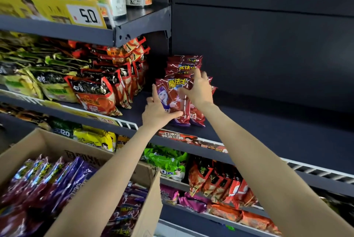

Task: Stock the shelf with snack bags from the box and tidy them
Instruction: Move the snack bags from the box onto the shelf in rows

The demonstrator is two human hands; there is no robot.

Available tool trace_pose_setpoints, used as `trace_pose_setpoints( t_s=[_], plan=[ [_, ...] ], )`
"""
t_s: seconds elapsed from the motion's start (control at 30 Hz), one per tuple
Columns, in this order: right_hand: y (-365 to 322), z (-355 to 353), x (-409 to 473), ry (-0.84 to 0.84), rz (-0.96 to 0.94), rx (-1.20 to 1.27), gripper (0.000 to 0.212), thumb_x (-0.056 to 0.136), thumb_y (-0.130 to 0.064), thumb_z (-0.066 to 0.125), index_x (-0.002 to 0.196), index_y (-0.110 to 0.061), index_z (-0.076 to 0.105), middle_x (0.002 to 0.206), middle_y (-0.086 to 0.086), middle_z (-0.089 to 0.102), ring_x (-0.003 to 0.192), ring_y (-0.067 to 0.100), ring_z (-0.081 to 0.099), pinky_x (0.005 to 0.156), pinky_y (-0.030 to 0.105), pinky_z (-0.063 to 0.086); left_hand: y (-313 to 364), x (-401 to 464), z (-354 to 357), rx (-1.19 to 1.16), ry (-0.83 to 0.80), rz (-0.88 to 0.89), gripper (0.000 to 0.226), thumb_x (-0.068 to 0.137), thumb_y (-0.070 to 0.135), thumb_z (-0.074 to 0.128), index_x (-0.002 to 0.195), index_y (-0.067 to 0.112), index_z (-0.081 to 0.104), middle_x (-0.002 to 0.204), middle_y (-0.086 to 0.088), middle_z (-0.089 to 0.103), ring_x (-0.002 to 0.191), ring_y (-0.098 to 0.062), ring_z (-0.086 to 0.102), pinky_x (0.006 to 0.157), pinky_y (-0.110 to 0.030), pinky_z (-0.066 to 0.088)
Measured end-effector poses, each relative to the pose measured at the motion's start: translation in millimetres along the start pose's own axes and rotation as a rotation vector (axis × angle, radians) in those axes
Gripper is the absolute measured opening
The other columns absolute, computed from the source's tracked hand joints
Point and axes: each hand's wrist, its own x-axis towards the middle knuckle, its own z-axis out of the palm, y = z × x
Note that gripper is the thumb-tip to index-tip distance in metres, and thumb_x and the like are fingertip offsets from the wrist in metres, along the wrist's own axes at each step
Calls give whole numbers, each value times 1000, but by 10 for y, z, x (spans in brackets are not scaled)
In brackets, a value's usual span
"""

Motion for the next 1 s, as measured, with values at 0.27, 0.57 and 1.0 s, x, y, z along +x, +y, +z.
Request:
trace_pose_setpoints(
  t_s=[0.27,0.57,1.0],
  plan=[
    [389,35,-326,-44,281,360,105,75,-32,78,150,-21,4,153,18,16,140,31,19,107,41,28,-35,-11,96,-49,8,110,132,59,47,84,145,36,-16,147,-16,19,128,-37,38,95,-48,42],
    [213,106,-288,-252,176,531,121,65,-47,78,146,-40,-11,157,-1,14,144,24,17,115,52,24,-251,66,-18,-121,28,111,131,61,37,86,146,37,-14,156,-14,5,141,-34,18,108,-50,30],
    [-147,-129,-1481,-208,-420,261,20,90,-11,60,109,-15,64,118,1,59,112,14,53,94,17,41,-630,-1220,-696,-187,492,326,26,92,36,49,109,20,61,78,13,69,68,-3,63,56,-25,50]
  ],
)
